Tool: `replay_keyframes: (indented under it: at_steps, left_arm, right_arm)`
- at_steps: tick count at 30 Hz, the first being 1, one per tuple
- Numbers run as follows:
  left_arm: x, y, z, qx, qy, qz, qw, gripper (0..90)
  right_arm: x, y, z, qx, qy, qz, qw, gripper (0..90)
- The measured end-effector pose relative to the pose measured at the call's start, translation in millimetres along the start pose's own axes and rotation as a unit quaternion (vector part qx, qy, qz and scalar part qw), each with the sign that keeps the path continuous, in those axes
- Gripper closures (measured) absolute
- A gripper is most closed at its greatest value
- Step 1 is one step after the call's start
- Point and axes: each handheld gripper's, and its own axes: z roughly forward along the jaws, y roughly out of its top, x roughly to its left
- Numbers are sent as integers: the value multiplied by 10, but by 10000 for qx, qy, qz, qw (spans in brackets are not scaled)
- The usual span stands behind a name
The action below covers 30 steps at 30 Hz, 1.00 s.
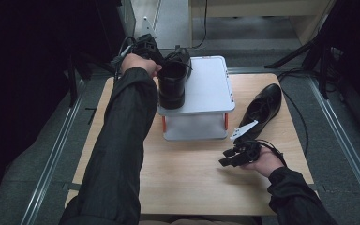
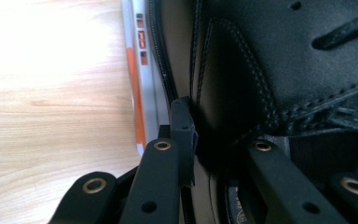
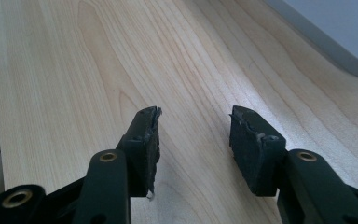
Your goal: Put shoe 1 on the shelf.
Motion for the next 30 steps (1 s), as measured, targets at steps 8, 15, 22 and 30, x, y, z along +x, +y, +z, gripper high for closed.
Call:
replay_keyframes:
  at_steps: [8,15,22,30]
  left_arm:
    - [-5,-64,75,103,-83,97,9999,773]
    - [24,-83,81,74,-164,169,9997,739]
    - [62,-104,20,59,-240,381,9990,638]
    - [133,-146,-324,-109,-431,495,9978,607]
  right_arm:
    - [13,14,6,22,-8,-10,10000,530]
    - [6,25,10,31,-5,-6,10000,530]
    - [-20,14,0,30,-27,107,9999,530]
    - [-16,11,-4,40,-44,97,9999,530]
